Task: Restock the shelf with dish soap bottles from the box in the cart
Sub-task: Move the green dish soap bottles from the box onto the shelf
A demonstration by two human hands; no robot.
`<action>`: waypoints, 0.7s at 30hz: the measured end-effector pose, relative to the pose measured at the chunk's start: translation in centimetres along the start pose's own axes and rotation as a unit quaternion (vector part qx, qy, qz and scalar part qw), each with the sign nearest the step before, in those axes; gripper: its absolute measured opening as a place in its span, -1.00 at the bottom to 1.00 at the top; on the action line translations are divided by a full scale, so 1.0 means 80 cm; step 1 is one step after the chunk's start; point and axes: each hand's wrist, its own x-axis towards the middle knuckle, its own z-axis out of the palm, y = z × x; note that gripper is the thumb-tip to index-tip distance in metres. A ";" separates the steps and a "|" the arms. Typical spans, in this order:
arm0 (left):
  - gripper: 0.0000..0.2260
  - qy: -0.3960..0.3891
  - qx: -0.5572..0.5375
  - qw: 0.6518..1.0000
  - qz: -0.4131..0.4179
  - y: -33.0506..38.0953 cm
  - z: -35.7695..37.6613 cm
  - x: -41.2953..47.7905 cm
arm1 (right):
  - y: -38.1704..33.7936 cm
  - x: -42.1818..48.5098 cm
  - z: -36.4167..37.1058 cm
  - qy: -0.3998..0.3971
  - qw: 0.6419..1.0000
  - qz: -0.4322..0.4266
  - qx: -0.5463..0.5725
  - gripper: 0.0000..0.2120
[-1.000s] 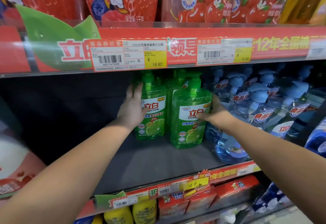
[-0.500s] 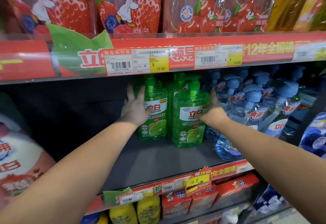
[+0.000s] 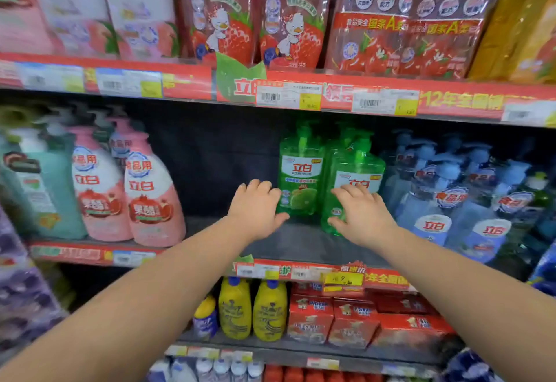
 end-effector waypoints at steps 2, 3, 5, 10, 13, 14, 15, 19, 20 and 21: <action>-0.48 -0.012 -0.002 1.000 -0.026 0.003 -0.003 -0.043 | -0.016 -0.025 0.004 -0.014 1.000 -0.017 0.002 -0.37; -0.48 -0.021 -0.003 0.999 -0.039 0.005 -0.004 -0.067 | -0.025 -0.037 0.006 -0.025 0.999 -0.026 0.007 -0.36; -0.48 -0.047 0.002 0.997 -0.066 0.006 -0.006 -0.118 | -0.049 -0.059 0.010 -0.045 0.997 -0.051 0.021 -0.35; -0.47 -0.095 0.023 0.984 -0.148 -0.016 -0.023 -0.248 | -0.135 -0.112 0.024 -0.073 0.987 -0.130 0.059 -0.35; -0.49 -0.110 0.039 0.973 -0.199 -0.042 -0.041 -0.316 | -0.193 -0.142 0.024 -0.088 0.978 -0.175 0.073 -0.35; -0.49 -0.111 0.043 0.969 -0.217 -0.051 -0.047 -0.336 | -0.212 -0.150 0.022 -0.085 0.976 -0.191 0.069 -0.35; -0.49 -0.111 0.046 0.965 -0.234 -0.060 -0.054 -0.356 | -0.231 -0.157 0.019 -0.081 0.973 -0.206 0.064 -0.35; -0.50 -0.117 0.048 0.950 -0.284 -0.099 -0.070 -0.437 | -0.308 -0.185 0.009 -0.089 0.960 -0.258 0.061 -0.36; -0.50 -0.117 0.049 0.946 -0.297 -0.111 -0.073 -0.459 | -0.329 -0.191 0.008 -0.093 0.956 -0.271 0.061 -0.35; -0.49 -0.115 0.047 0.942 -0.312 -0.125 -0.076 -0.480 | -0.352 -0.196 0.007 -0.098 0.952 -0.284 0.062 -0.35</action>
